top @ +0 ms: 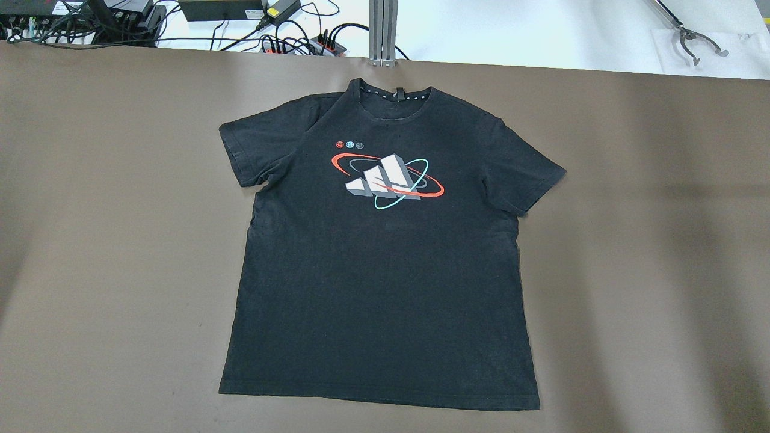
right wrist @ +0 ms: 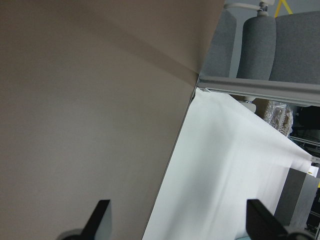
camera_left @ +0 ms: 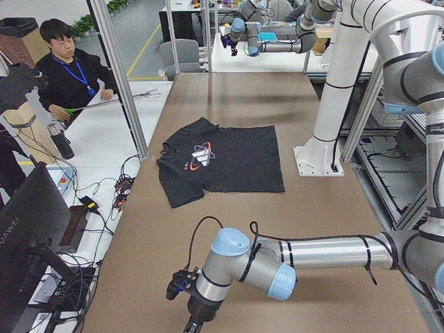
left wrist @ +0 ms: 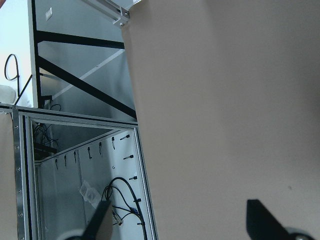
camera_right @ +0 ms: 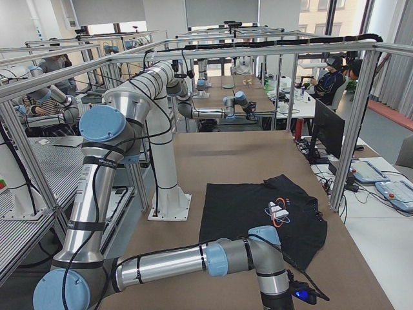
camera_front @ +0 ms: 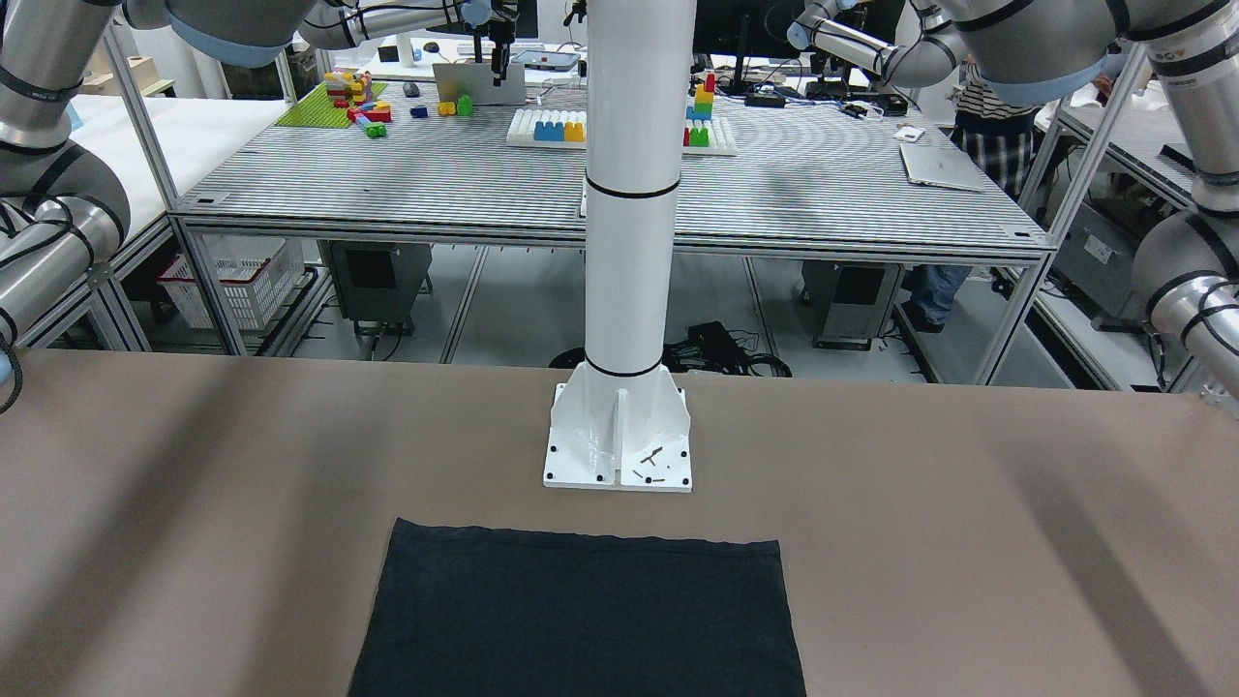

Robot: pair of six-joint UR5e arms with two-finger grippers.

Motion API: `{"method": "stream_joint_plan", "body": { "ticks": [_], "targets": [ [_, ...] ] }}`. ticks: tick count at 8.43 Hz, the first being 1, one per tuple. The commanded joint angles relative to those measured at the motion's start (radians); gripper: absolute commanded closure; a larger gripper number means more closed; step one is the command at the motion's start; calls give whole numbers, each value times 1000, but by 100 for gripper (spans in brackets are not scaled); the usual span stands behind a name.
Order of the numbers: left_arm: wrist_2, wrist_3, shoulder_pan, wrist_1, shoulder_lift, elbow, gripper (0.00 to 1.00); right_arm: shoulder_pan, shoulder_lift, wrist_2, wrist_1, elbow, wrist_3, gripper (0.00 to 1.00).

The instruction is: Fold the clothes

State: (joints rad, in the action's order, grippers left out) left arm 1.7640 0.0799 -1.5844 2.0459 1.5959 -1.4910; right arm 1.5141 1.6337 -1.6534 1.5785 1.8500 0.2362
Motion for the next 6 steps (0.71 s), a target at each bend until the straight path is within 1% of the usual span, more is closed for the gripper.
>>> {"method": "stream_joint_plan", "body": {
  "ticks": [1, 3, 5, 6],
  "targets": [
    [0, 1, 0, 0, -1, 0, 6, 0, 0, 0, 0, 0, -2, 6],
    [0, 1, 0, 0, -1, -3, 6, 0, 0, 0, -2, 3, -2, 6],
    [8, 1, 1, 2, 13, -24, 6, 0, -2, -2, -2, 53, -2, 6],
    [14, 1, 1, 0, 45, -34, 6, -3, -14, 0, -2, 81, -2, 6]
  ]
}}
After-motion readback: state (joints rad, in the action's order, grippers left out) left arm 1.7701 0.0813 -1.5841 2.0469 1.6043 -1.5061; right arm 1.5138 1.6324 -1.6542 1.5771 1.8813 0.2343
